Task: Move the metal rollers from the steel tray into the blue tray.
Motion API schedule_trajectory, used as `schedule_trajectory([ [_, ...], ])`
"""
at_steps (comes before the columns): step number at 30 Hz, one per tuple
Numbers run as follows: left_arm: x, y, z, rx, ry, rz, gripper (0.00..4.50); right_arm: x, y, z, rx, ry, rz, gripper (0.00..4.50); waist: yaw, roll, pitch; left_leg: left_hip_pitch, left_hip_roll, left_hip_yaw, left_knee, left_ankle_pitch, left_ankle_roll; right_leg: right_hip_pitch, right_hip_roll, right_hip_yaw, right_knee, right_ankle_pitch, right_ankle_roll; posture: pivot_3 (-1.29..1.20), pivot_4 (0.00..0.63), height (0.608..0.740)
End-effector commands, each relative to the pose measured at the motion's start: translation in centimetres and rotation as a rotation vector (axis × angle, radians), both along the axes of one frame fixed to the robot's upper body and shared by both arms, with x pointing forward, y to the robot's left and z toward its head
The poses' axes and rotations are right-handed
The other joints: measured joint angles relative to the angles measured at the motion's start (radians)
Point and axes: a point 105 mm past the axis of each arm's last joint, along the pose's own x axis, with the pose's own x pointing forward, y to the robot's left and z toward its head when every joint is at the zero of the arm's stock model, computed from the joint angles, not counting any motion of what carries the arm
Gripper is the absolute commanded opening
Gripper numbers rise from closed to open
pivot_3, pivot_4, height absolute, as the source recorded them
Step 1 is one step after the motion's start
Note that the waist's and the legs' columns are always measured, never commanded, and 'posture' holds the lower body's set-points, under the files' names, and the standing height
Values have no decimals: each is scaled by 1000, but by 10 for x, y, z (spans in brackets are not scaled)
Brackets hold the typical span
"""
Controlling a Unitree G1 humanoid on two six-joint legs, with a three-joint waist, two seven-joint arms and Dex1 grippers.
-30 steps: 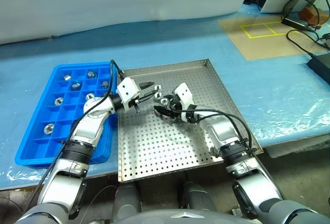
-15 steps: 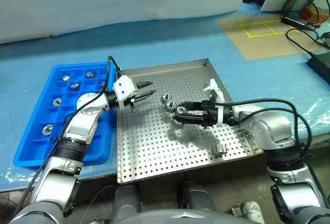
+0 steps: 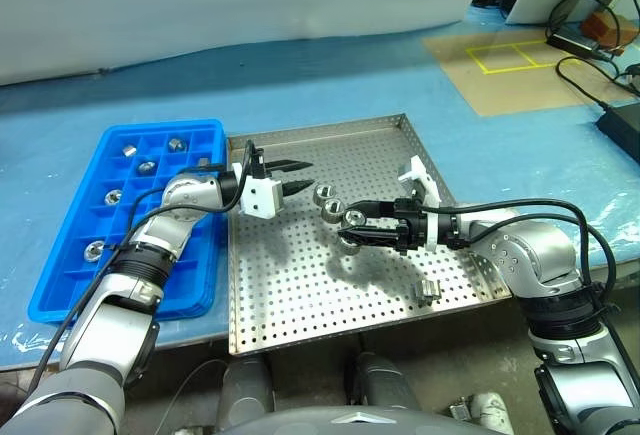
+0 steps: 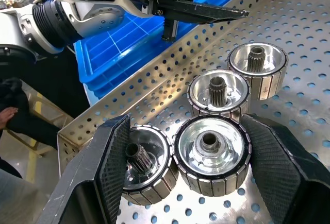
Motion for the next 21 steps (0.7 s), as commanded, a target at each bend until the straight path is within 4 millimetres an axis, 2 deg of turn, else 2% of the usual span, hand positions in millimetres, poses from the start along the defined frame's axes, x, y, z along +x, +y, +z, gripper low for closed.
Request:
schedule_trajectory([
  [1,-3,-2,-4,0,-28,-28,1348,5,-11,19,62,-59,12,3050,1,0,0,0,0,0,0,0,0,0,0,0,0,0,0,-212,150,740],
  [4,-4,1,-10,16,-22,-41,1348,10,-27,17,74,-52,-4,3050,3,0,0,-1,0,0,0,0,0,0,0,0,0,0,0,-212,150,740],
  [7,-4,8,-16,38,44,-46,1348,16,-47,6,62,-46,-15,3050,7,0,0,-1,0,0,2,0,1,1,-1,-1,1,0,0,-209,150,740],
  [10,-4,11,-23,62,104,-54,1898,20,-66,-10,51,-42,-21,3050,6,0,0,-1,0,0,2,0,1,0,-1,-1,2,0,0,-206,150,740],
  [12,-6,9,-25,65,119,-69,2536,22,-75,-19,50,-43,-21,3050,6,0,0,-1,0,0,3,-1,1,0,-1,-1,3,0,0,-205,150,740],
  [15,0,1,-12,-3,1,-24,3492,26,-83,-31,60,-43,-12,3050,4,0,0,-3,0,1,4,1,6,-1,-1,-1,3,0,0,-205,150,740],
  [17,1,-4,-11,8,-47,-20,4099,28,-83,-36,65,-46,-1,3050,1,0,0,-7,1,0,10,-1,9,-2,-2,-3,5,0,0,-202,150,740],
  [21,0,-15,-15,21,-72,-45,4099,36,-78,-49,60,-52,27,3050,-7,0,0,-17,1,1,21,-3,13,-14,-3,-2,16,0,0,-202,150,740],
])
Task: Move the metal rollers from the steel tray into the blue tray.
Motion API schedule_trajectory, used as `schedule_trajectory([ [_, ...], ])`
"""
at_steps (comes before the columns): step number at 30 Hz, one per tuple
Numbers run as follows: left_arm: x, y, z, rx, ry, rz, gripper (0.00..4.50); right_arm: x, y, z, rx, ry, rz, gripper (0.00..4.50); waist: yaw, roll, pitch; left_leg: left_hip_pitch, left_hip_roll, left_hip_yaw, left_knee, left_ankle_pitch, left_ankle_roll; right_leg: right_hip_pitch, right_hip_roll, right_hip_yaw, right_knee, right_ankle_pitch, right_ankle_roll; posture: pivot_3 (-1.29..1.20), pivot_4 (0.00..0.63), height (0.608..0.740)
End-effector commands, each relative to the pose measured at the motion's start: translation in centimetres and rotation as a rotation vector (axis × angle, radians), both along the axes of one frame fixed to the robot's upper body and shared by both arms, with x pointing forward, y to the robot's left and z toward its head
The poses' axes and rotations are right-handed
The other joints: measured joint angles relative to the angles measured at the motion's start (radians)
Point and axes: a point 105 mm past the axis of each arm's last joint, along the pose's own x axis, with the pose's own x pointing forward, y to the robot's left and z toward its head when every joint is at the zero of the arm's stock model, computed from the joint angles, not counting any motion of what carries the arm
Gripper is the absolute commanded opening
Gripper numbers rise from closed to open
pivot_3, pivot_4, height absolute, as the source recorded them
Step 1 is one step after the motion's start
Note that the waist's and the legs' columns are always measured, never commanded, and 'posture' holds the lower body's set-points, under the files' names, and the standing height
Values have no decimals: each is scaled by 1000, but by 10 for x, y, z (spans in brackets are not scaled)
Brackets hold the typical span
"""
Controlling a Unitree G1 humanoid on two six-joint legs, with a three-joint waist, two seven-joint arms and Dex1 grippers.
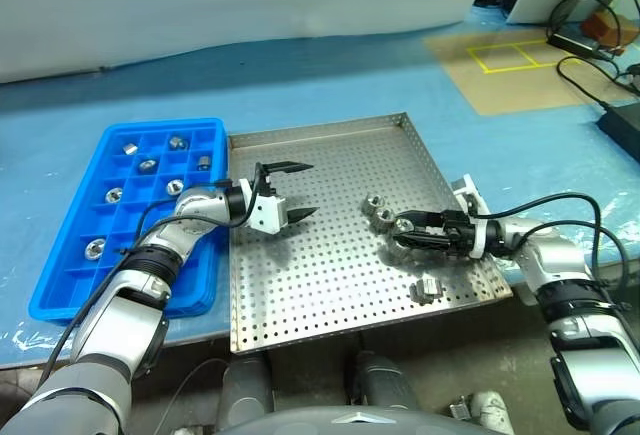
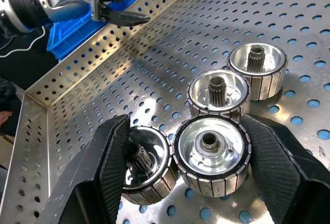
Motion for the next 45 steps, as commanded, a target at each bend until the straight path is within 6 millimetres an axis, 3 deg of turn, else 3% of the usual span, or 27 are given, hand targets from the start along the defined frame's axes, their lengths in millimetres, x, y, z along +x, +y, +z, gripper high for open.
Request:
schedule_trajectory([
  [1,-2,-8,4,-9,-49,-27,4099,8,5,2,5,-66,50,3050,-3,0,0,0,0,0,0,1,0,-1,0,0,2,0,0,-202,150,740],
  [5,-2,-10,2,-17,-47,-27,4099,16,7,4,7,-77,54,3050,-9,0,0,1,1,0,0,4,3,-1,0,-1,4,1,-4,-200,150,740],
  [11,-2,-7,-1,-27,-39,-12,4099,28,21,55,25,-134,65,3050,-8,0,0,0,1,0,-1,7,5,-2,0,-1,4,1,-8,-197,150,740],
  [13,-2,-6,-2,-24,-35,-6,4099,26,34,64,34,-146,64,3050,-8,0,0,-1,1,0,-2,7,5,-3,0,-1,4,3,-4,-198,150,740],
  [15,-2,-6,-3,-25,-34,-4,4099,13,79,101,62,-179,97,3050,-9,0,0,-1,1,0,-3,8,3,-4,0,-2,4,3,-4,-198,150,740],
  [17,-1,-7,-3,-29,-32,-1,4099,-2,105,122,65,-186,114,3050,-10,0,0,-1,1,0,-7,11,-1,-6,3,1,3,3,-4,-202,150,740],
  [22,0,-7,-3,-27,-36,7,4099,-21,131,145,65,-163,119,3050,11,0,0,1,1,-1,-14,12,-6,-6,3,1,0,3,-4,-205,150,740],
  [35,10,5,3,-33,-57,67,4099,-28,129,139,46,-124,85,3050,9,-1,1,1,-2,-1,-16,12,-11,-6,1,1,-1,5,-1,-204,150,740],
  [45,16,11,39,-193,-101,93,4099,-27,112,114,1,-95,56,3050,14,-1,1,1,-2,-1,-16,12,-11,-6,1,1,-1,5,-1,-193,150,740],
])
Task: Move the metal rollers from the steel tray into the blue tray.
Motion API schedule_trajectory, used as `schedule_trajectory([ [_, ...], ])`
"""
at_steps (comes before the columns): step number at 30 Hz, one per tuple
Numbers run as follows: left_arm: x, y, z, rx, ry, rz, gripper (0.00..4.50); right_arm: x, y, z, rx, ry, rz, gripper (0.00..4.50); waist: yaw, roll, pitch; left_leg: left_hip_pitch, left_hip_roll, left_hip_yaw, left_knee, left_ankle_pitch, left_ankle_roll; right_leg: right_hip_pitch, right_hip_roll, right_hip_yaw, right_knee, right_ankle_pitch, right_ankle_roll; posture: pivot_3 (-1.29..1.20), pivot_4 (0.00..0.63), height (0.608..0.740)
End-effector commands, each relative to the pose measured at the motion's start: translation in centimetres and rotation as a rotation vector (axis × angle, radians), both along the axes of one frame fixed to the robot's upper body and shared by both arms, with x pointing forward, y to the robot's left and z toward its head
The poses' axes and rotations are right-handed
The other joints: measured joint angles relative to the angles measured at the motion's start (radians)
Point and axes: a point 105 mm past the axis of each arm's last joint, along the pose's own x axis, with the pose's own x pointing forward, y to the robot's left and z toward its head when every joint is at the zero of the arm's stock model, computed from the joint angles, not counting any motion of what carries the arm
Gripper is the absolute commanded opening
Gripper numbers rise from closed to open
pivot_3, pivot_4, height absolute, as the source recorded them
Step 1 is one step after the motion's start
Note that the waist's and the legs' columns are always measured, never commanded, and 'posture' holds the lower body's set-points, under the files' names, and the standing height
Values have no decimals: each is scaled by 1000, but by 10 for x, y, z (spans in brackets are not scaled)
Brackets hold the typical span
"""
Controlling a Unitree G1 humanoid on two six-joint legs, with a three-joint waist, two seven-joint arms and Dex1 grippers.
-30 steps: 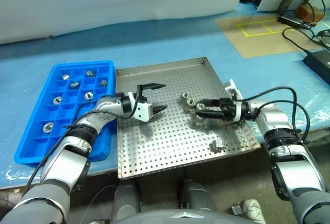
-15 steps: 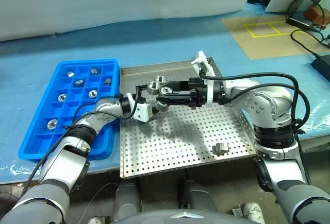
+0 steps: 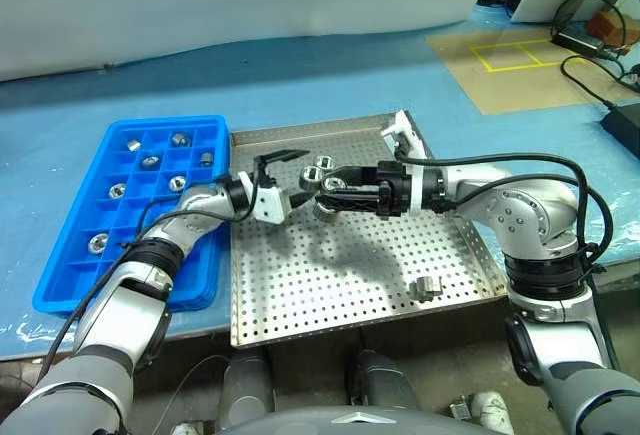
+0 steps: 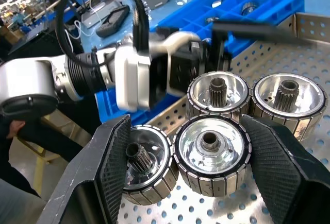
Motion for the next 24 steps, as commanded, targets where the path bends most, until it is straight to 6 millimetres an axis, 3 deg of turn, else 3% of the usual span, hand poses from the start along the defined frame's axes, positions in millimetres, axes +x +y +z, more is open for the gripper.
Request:
schedule_trajectory([
  [1,1,1,24,-51,-62,-13,4099,-5,-1,6,23,-65,25,3050,-1,0,0,0,0,0,0,0,0,0,0,0,0,0,0,-193,150,740],
  [13,-14,-32,5,17,-38,-138,4099,3,-6,-11,28,-86,33,3050,-2,-1,0,-1,0,0,1,0,0,0,0,0,0,0,0,-211,150,740],
  [24,-16,-41,8,18,-73,-169,4099,4,3,-10,27,-99,51,3050,-6,-1,1,0,0,0,1,0,0,0,0,0,1,0,0,-219,150,740],
])
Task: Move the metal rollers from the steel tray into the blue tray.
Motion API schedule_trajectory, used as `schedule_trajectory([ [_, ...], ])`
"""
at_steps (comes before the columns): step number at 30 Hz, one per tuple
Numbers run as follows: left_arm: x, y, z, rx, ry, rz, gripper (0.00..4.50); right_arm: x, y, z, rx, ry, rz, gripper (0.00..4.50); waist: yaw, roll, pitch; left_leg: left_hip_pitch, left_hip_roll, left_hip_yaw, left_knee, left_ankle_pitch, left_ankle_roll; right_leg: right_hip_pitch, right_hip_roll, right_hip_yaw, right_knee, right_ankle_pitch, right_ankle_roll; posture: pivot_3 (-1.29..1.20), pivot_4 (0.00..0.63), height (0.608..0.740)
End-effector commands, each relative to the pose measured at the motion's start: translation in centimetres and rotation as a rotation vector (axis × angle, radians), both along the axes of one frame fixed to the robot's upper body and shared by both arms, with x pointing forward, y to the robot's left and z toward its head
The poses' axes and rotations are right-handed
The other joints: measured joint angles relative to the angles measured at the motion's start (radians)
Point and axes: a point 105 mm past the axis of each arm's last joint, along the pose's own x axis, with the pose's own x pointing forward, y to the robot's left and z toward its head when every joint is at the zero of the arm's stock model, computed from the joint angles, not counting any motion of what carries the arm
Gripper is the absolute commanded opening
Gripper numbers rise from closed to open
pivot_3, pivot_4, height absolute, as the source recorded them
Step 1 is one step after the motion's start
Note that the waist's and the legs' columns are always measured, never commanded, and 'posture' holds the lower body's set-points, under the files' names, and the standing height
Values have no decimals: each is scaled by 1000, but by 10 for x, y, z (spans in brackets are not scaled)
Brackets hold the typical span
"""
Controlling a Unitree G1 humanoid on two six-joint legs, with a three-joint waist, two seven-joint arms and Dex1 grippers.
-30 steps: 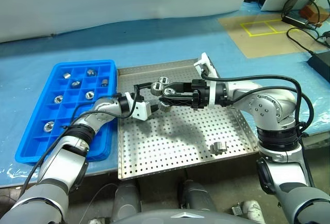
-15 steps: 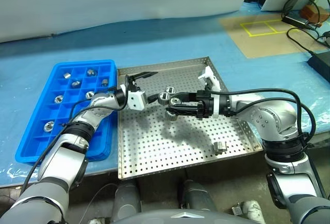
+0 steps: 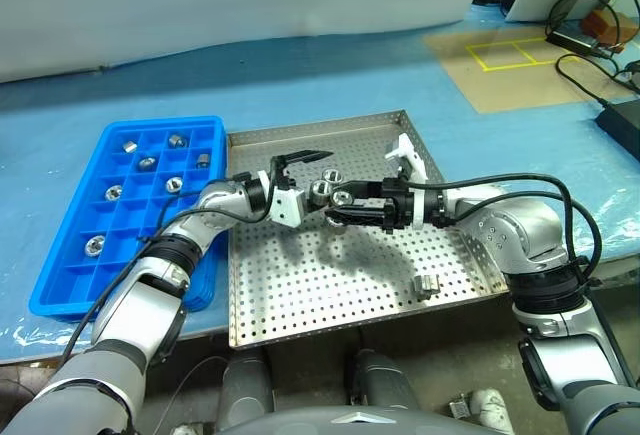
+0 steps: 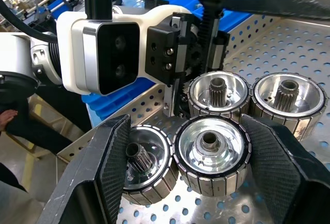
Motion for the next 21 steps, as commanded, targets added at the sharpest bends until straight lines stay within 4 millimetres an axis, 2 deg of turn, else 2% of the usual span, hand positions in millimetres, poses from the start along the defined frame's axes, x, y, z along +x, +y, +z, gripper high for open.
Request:
schedule_trajectory([
  [1,-2,-4,10,-12,-58,-28,4099,-1,7,20,28,-73,29,3050,0,0,0,0,0,0,0,0,0,0,0,0,0,0,0,-219,150,740],
  [5,-3,-5,6,-1,-43,-37,3219,-2,8,26,27,-78,31,3050,1,0,0,0,0,0,0,0,0,0,0,0,0,0,0,-220,150,740],
  [8,-1,-4,6,-4,-41,-19,2172,-2,9,28,26,-80,30,3050,1,0,0,0,0,0,0,0,0,0,0,0,0,0,0,-221,150,740],
  [11,-2,-4,3,11,-35,-28,2172,-3,9,28,26,-79,28,3050,1,0,0,0,0,0,0,0,0,0,0,0,0,0,0,-220,150,740],
  [15,-1,-3,2,7,-33,-21,1400,-1,7,24,24,-73,22,3050,1,0,0,0,0,0,0,0,0,0,0,0,0,0,0,-219,150,740],
  [21,1,-1,2,10,-40,-2,1383,0,6,19,21,-69,19,3050,1,0,0,0,0,0,1,0,0,0,0,0,0,0,0,-218,150,740],
])
